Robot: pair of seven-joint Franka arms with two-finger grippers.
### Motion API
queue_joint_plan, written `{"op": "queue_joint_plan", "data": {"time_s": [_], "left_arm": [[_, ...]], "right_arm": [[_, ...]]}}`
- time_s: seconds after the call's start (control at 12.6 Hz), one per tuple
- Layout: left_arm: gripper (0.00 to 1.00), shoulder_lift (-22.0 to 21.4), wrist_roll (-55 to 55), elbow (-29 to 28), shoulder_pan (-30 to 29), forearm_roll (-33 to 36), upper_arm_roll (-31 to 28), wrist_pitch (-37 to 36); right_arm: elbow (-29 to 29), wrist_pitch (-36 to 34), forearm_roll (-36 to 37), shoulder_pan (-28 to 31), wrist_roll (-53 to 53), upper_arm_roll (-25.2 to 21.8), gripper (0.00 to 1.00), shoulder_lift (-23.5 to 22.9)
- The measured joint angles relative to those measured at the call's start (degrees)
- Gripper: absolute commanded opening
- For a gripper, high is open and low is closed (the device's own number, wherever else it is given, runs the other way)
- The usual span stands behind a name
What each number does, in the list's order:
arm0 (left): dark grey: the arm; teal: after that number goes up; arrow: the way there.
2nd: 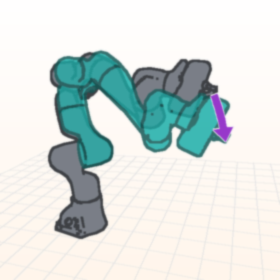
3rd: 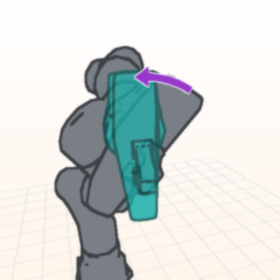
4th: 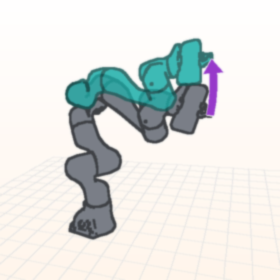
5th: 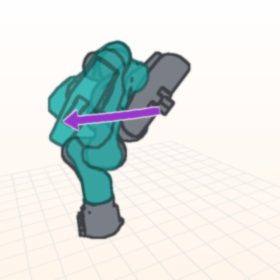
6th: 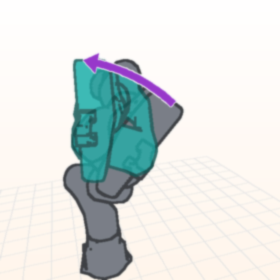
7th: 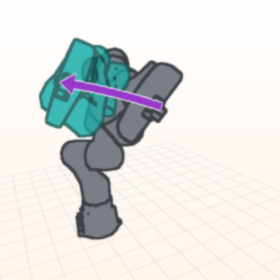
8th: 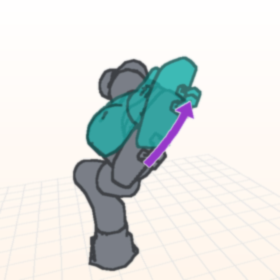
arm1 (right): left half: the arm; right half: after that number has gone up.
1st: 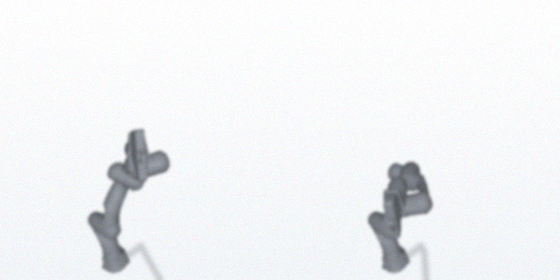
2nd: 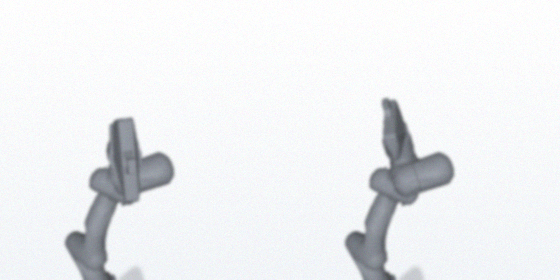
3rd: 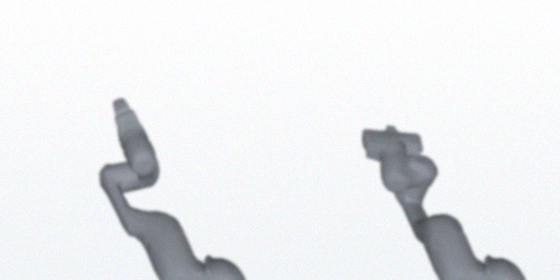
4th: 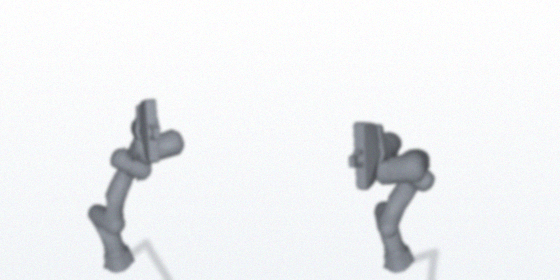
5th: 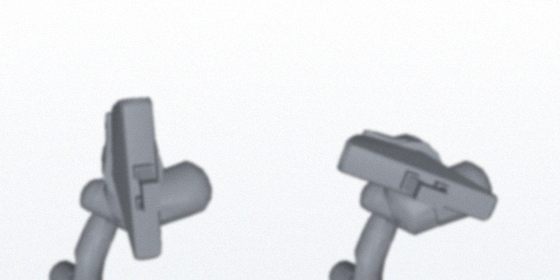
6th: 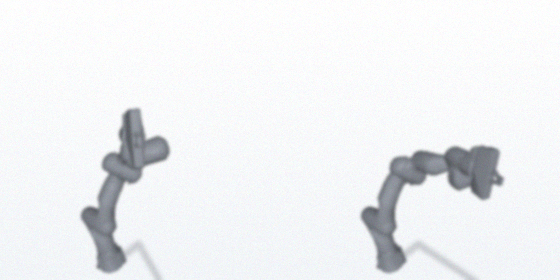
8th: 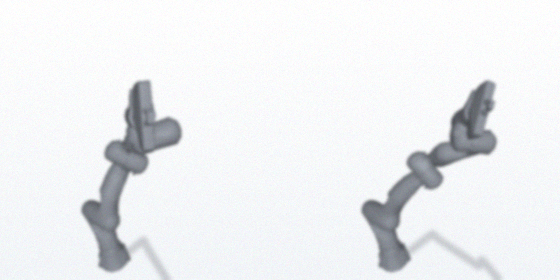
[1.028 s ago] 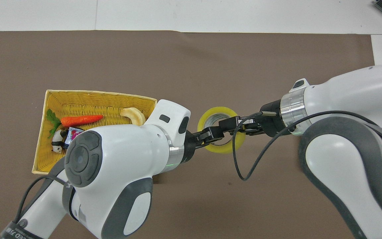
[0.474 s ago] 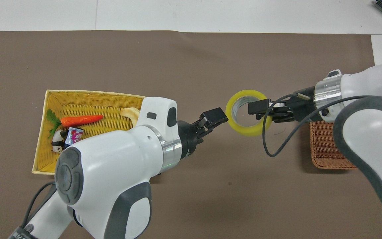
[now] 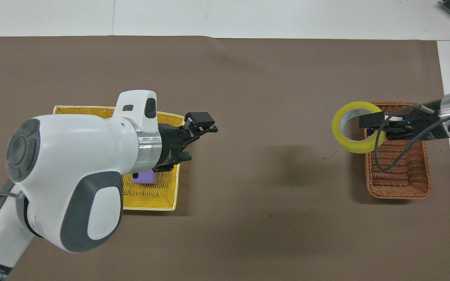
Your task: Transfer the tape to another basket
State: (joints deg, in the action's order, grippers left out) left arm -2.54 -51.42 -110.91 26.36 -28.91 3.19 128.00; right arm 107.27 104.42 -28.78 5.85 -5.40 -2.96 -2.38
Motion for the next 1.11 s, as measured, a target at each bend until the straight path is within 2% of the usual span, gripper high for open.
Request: {"op": "queue_joint_plan", "data": {"time_s": [0.16,0.32,0.55,0.71,0.95,1.11], "left_arm": [[1.0,0.01,5.39,0.2,-4.03,3.35,-0.11,-4.58],[1.0,-0.03,15.43,0.58,-9.0,4.15,-0.22,-10.25],[1.0,-0.22,30.86,1.42,-17.11,8.63,-0.46,-16.41],[1.0,-0.36,39.33,2.94,-20.26,13.79,-0.48,-19.96],[1.0,-0.53,50.05,7.05,-23.14,19.51,-0.47,-26.29],[1.0,-0.55,53.18,10.75,-24.49,23.07,-0.46,-31.5]], "right_arm": [[0.95,-0.31,0.04,6.14,-8.02,-0.09,0.0,-2.27],[1.23,0.0,-0.05,9.97,-13.62,-0.08,0.0,-5.76],[1.28,1.76,-1.08,12.93,-20.99,0.01,0.01,-10.82],[1.23,2.84,-3.01,15.31,-26.84,0.02,0.02,-14.19],[1.12,3.0,-3.98,16.3,-29.28,0.09,0.03,-15.52],[1.12,3.28,-3.94,16.31,-29.88,0.09,0.06,-15.81]]}}
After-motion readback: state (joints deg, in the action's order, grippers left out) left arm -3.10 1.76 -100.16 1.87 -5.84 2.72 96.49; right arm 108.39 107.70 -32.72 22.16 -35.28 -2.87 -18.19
